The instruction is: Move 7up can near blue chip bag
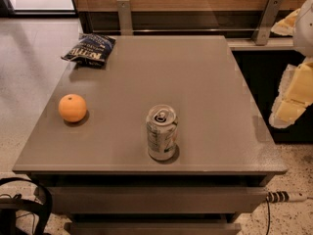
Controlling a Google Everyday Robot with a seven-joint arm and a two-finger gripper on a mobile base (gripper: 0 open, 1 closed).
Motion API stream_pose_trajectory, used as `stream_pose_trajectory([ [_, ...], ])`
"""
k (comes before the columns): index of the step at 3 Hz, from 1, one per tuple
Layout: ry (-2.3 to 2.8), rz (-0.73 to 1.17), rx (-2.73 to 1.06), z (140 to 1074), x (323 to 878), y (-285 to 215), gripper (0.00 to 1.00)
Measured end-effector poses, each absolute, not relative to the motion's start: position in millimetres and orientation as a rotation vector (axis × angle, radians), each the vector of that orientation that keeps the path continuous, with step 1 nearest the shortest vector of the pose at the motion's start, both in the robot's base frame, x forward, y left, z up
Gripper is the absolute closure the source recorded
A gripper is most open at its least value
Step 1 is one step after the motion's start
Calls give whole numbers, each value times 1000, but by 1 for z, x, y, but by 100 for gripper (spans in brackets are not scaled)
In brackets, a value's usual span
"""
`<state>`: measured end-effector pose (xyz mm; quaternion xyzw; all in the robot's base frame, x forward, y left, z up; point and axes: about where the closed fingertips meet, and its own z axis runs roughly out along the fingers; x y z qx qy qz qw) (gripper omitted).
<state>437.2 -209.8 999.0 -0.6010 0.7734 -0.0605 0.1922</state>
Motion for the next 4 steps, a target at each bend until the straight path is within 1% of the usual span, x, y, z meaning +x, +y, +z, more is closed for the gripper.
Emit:
stream_pose_trajectory([
  [1, 2171, -170, -1687, 999, 437, -210, 0],
  [2, 2150, -128, -1674, 997, 435, -211, 0],
  [3, 2077, -4, -1633, 964, 434, -227, 0],
  [4, 1872, 222, -1567, 911, 434, -219, 0],
])
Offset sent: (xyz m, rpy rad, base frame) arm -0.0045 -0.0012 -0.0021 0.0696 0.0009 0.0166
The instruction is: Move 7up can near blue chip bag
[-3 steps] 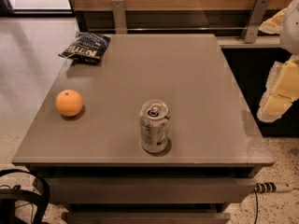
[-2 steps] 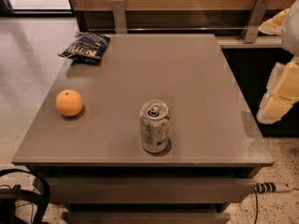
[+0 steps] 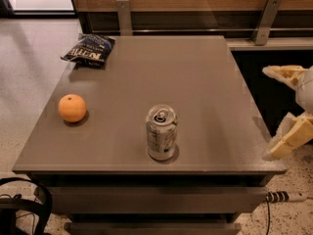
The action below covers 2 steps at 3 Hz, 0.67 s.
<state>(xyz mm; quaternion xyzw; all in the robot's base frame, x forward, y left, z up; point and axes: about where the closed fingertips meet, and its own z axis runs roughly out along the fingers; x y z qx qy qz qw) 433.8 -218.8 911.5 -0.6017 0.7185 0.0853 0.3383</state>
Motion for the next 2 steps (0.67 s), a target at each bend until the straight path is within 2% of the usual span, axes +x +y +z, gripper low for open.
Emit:
stream_pose_trajectory([
  [2, 1508, 640, -1410, 910, 425, -142, 0],
])
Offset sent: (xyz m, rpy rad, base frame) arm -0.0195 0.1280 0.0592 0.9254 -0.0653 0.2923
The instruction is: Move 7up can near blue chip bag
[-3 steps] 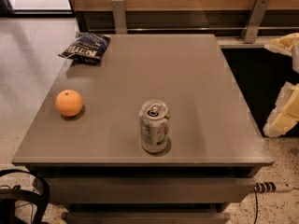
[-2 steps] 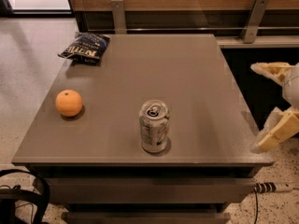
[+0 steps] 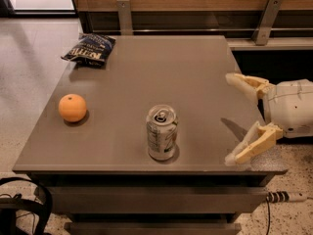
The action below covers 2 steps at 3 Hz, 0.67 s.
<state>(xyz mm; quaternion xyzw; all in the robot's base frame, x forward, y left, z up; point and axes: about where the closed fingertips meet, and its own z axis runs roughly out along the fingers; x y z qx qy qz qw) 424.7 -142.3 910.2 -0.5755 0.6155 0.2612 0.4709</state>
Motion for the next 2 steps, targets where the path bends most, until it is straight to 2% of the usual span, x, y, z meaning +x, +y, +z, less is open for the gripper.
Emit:
stream_pose_trajectory([
  [1, 1370, 854, -1292, 937, 418, -98, 0],
  [2, 1347, 877, -1277, 947, 417, -91, 0],
])
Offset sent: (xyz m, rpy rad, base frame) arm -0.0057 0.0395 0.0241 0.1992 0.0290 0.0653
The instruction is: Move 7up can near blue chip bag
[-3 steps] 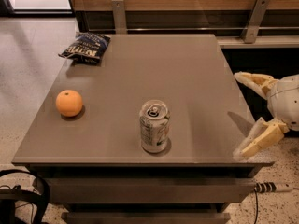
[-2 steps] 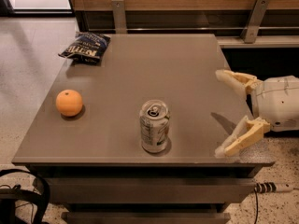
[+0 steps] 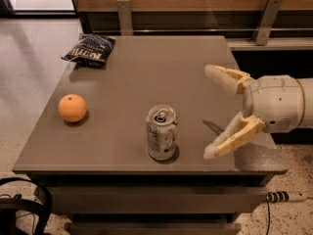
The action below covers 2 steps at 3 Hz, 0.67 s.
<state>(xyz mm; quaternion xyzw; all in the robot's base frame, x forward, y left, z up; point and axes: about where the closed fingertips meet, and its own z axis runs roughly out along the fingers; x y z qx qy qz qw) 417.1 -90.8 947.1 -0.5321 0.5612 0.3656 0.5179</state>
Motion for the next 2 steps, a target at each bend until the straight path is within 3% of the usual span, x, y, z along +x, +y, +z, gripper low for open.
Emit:
stream_pose_trajectory([
  [2, 1351, 872, -1250, 929, 424, -89, 0],
])
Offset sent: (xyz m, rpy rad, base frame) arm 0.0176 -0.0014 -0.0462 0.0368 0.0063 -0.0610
